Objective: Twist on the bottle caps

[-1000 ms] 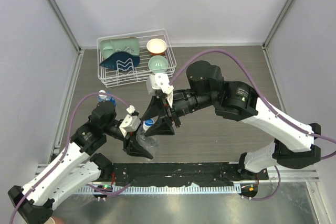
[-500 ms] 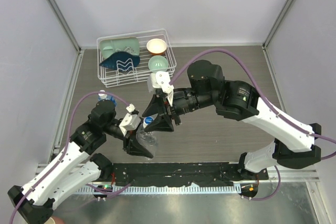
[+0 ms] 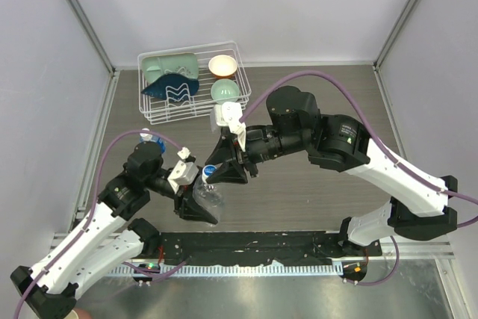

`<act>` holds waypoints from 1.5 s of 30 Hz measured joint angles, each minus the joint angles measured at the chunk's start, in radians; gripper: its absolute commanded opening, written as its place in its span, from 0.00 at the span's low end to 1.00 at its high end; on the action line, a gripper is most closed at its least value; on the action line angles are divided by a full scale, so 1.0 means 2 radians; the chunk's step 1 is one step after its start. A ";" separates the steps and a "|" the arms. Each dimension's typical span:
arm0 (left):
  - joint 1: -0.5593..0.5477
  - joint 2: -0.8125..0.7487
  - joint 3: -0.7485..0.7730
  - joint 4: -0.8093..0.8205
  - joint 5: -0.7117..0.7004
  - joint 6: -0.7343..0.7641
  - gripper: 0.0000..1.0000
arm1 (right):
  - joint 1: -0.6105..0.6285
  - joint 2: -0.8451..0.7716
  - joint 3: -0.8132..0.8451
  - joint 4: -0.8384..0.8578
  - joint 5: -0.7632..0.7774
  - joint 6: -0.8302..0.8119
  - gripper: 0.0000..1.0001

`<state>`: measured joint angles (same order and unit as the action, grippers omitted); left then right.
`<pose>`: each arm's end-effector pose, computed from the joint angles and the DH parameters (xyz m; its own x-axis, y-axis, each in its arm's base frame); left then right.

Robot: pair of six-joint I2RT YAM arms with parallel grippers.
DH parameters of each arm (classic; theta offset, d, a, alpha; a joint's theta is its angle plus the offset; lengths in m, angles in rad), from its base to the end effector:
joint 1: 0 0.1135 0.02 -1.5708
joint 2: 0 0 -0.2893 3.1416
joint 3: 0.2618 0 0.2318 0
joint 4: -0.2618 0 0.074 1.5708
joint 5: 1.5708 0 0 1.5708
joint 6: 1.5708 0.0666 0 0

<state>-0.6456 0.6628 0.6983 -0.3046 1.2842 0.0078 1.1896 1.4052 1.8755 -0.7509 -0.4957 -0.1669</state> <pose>0.0439 -0.1130 0.3347 -0.2053 0.1574 -0.9660 0.9103 -0.3318 -0.2475 0.0718 0.2644 0.5171 0.0623 -0.2374 -0.9694 -0.9899 -0.1383 -0.0297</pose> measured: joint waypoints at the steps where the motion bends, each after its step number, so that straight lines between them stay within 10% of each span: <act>1: 0.000 0.000 0.000 0.000 0.000 0.000 0.00 | 0.000 0.000 0.000 -0.001 0.000 0.000 0.30; 8: 0.000 -0.004 0.000 -0.002 -0.010 0.010 0.00 | 0.000 0.000 0.002 -0.005 0.000 0.000 0.01; 29: 0.010 -0.018 -0.040 0.004 -0.422 0.050 0.00 | 0.007 0.081 0.035 -0.047 0.374 0.197 0.01; 42: 0.015 -0.026 -0.051 0.010 -0.491 0.057 0.00 | -0.005 0.073 -0.024 0.014 0.464 0.346 0.01; 45: 0.017 -0.027 -0.051 0.012 -0.497 0.057 0.00 | -0.007 0.093 0.007 -0.001 0.466 0.344 0.29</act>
<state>-0.6109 0.6079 0.5957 -0.2802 0.2905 0.1219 1.1763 1.5902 1.8893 -0.7525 0.4358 0.5217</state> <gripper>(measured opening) 0.481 0.366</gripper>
